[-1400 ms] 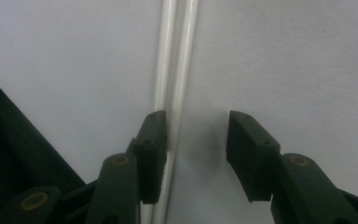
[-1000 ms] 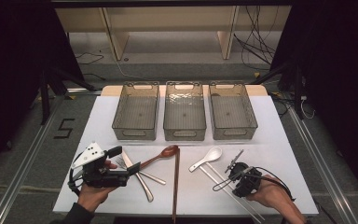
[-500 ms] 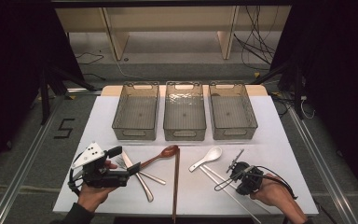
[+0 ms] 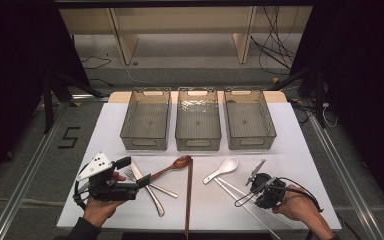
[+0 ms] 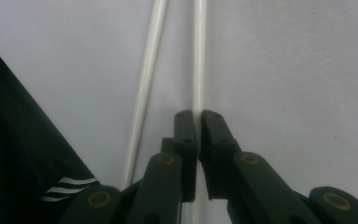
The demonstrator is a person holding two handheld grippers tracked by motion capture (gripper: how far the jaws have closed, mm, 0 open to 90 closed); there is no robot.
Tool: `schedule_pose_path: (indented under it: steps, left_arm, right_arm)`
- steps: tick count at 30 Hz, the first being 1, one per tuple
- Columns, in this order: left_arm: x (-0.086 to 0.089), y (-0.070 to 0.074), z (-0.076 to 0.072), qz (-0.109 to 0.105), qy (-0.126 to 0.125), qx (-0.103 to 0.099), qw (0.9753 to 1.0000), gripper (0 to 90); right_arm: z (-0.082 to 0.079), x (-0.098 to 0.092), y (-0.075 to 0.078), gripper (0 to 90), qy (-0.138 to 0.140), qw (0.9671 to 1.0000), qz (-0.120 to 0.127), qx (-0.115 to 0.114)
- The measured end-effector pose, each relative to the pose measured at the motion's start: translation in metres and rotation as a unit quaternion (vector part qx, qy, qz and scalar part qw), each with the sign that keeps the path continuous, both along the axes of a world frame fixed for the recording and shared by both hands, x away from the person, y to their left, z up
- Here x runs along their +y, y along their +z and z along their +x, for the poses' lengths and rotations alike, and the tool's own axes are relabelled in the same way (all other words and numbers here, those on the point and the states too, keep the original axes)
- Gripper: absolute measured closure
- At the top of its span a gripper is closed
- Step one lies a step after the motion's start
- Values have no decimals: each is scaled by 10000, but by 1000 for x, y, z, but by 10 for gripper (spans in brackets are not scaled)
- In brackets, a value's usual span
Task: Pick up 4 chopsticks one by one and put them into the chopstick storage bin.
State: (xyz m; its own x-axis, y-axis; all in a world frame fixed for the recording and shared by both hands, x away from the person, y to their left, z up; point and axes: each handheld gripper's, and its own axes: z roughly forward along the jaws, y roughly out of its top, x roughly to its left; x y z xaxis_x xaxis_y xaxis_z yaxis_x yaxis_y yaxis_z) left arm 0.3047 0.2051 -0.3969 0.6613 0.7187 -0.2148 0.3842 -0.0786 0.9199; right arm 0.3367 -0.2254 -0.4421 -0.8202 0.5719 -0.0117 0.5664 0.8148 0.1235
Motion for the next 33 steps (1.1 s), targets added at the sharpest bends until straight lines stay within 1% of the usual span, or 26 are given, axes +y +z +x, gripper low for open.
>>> schedule_pose_path:
  steps: [3,4,6,7,8,9,10,12,13,14,15,16,18,19,21,22,23,25,26,27,28,29,30,31,32,33]
  left_arm:
    - [0,0,0,-1,-1,1,10000,48]
    - [0,0,0,11,-4,5,10000,48]
    - [0,0,0,2,-7,13,10000,48]
    - [0,0,1,2,-21,21,10000,48]
    - [0,0,1,-1,-30,17,10000,48]
    - [-1,1,1,6,-47,-2,10000,48]
    - [-1,1,1,7,-48,-20,10000,48]
    - [-2,2,2,-2,-70,6,10000,49]
    - [-3,3,3,52,-120,6,9999,48]
    - [-5,3,3,62,-160,32,9998,48]
    - [-7,4,4,89,-239,70,9996,49]
    - [-9,5,5,154,-336,128,9992,48]
    - [-16,7,7,288,-463,168,9984,49]
    - [-20,8,8,389,-555,209,9975,48]
    - [-29,11,12,652,-748,278,9947,48]
    - [-34,12,14,769,-846,307,9930,49]
    - [-39,12,16,833,-931,316,9917,55]
    - [-49,14,20,939,-1100,385,9887,81]
    - [-54,15,22,1013,-1161,405,9872,93]
    - [-59,16,24,1136,-1223,418,9851,115]
    - [-65,17,24,1274,-1279,402,9828,150]
    - [-69,18,25,1371,-1371,391,9802,158]
    - [-74,18,26,1430,-1492,392,9776,158]
    - [-78,19,26,1476,-1603,414,9751,158]
    - [-82,18,27,1587,-1705,430,9715,158]
    - [-86,18,28,1704,-1806,465,9676,162]
  right_arm:
    - [-1,0,3,862,-32,10000,73,10]
    - [-2,0,5,862,-6,9999,142,-12]
    - [-2,0,9,862,162,9995,234,-120]
    - [-4,3,12,861,93,9995,277,-126]
    - [-3,3,15,861,254,9990,323,-189]
    - [-4,5,17,861,299,9986,364,-245]
    - [-4,7,20,861,428,9979,381,-289]
    - [-5,11,25,861,542,9964,525,-394]
    - [-6,15,29,861,502,9965,518,-412]
    - [-5,17,32,861,672,9948,578,-499]
    - [-6,21,35,861,659,9943,628,-560]
    - [-6,24,39,861,808,9931,609,-587]
    - [-7,32,45,861,901,9914,658,-683]
    - [-6,37,48,861,1054,9896,609,-765]
    - [-7,47,52,861,1170,9882,604,-787]
    - [-7,51,53,861,1210,9871,622,-848]
    - [-6,55,55,861,1300,9863,605,-819]
    - [-6,63,54,861,1321,9845,728,-892]
    - [-5,66,55,861,1452,9828,704,-893]
    - [-5,69,55,860,1485,9822,715,-904]
    - [-6,72,55,860,1452,9830,673,-901]
    - [-6,73,55,860,1481,9829,662,-869]
    - [-6,75,55,861,1537,9825,619,-850]
    - [-7,76,53,861,1506,9824,697,-858]
    - [-7,76,52,860,1555,9812,704,-897]
    - [-8,77,53,860,1566,9814,673,-885]
